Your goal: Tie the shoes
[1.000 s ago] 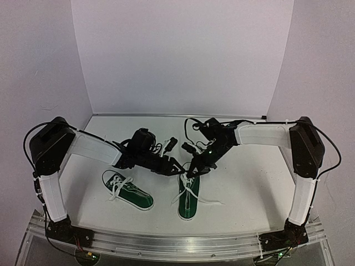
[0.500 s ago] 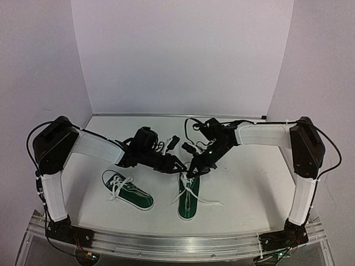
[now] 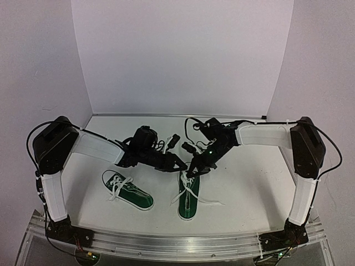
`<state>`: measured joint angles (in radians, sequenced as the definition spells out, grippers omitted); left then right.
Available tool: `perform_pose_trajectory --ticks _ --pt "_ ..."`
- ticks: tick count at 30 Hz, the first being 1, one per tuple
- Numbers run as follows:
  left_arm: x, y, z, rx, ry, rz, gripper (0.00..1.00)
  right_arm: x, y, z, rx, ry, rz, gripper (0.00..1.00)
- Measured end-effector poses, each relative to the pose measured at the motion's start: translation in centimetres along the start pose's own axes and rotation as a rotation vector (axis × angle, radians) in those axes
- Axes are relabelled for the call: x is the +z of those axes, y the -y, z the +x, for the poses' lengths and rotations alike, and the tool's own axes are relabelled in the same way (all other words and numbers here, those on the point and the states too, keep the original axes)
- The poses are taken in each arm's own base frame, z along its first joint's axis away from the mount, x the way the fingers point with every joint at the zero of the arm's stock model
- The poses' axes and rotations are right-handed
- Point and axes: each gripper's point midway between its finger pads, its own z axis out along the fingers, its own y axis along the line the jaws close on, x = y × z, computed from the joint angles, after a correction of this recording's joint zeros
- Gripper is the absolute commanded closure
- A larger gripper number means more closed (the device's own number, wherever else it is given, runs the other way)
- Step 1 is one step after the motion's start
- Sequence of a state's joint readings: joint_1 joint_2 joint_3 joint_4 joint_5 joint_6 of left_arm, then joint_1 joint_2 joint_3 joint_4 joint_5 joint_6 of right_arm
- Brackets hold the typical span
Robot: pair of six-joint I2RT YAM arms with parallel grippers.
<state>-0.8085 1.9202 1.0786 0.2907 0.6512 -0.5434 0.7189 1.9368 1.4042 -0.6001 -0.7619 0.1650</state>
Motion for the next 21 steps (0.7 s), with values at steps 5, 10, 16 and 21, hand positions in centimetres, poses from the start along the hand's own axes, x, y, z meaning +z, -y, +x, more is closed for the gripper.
perform_pose_trajectory --ticks 5,10,16,21 --pt "-0.1 -0.5 0.3 -0.011 -0.009 -0.019 0.43 -0.2 -0.2 -0.1 -0.008 0.005 -0.002 1.0" --pt "-0.1 -0.5 0.7 -0.022 -0.026 -0.018 0.5 -0.2 -0.2 -0.1 -0.009 0.006 -0.004 1.0" --pt "0.0 -0.4 1.2 -0.022 -0.05 0.0 0.82 -0.3 -0.3 -0.2 -0.012 0.011 -0.005 1.0" --pt "0.0 -0.4 1.4 -0.023 -0.054 0.005 1.0 -0.3 -0.2 0.1 -0.011 0.009 -0.004 1.0"
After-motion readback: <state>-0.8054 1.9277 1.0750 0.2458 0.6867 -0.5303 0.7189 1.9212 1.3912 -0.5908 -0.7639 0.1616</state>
